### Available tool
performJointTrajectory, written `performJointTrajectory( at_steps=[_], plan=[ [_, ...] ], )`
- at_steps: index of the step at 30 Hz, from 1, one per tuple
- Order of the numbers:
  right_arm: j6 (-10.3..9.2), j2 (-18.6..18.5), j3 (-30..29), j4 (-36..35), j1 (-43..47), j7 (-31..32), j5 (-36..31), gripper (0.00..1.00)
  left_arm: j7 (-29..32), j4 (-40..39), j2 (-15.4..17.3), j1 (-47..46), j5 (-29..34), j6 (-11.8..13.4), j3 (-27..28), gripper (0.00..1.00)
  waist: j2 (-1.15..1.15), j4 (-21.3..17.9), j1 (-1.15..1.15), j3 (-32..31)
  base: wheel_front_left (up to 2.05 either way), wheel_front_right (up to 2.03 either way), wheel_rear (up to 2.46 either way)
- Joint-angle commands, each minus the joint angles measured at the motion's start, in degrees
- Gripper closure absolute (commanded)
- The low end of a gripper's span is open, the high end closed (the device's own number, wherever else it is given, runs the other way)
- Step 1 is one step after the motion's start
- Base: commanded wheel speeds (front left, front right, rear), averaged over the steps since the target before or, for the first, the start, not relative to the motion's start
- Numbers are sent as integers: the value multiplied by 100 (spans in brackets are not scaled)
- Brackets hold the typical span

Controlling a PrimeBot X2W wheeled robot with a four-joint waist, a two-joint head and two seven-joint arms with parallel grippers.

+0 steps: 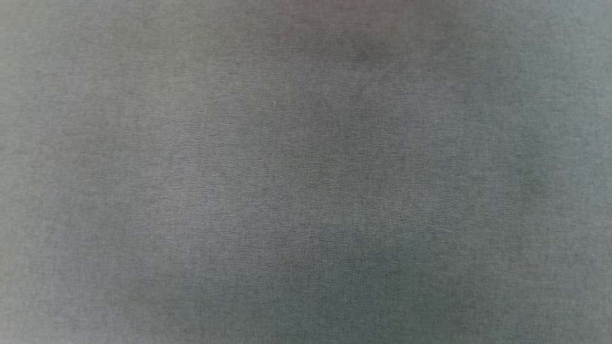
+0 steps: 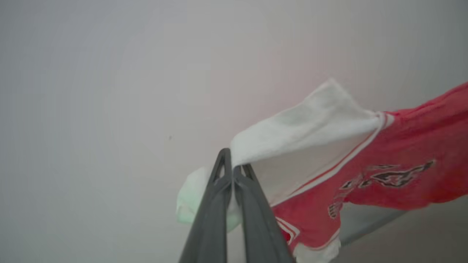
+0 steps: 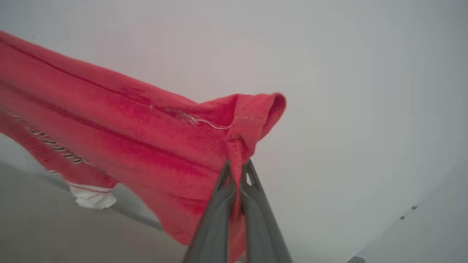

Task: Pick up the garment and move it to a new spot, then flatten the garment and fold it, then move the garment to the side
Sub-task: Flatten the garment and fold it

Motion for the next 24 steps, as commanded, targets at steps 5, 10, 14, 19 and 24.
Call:
performJointTrajectory(
  at_steps=[5,10,14,19,24],
  plan=[
    [-16,-183,532,202,924,472,637,100,935,-173,126,1019,-548,-121,-587,100,0,143,0,-114,0,0,0],
    [-16,-487,842,-149,1885,873,1362,100,1986,-973,542,2105,-1535,-114,-1097,100,0,250,0,-213,0,0,0],
    [-16,-740,981,-698,2647,1253,1828,100,2669,-1674,939,2867,-2196,-114,-1289,100,0,285,0,-285,0,0,0],
    [-16,-1022,1055,-1614,3580,1800,2172,100,3249,-2560,1394,3735,-2694,188,-1424,100,0,299,0,-373,0,0,0],
    [-15,-1250,884,-2531,4569,2340,2425,100,3512,-3686,1879,4500,-2952,721,-1545,100,0,304,0,-456,0,0,0]
  ],
)
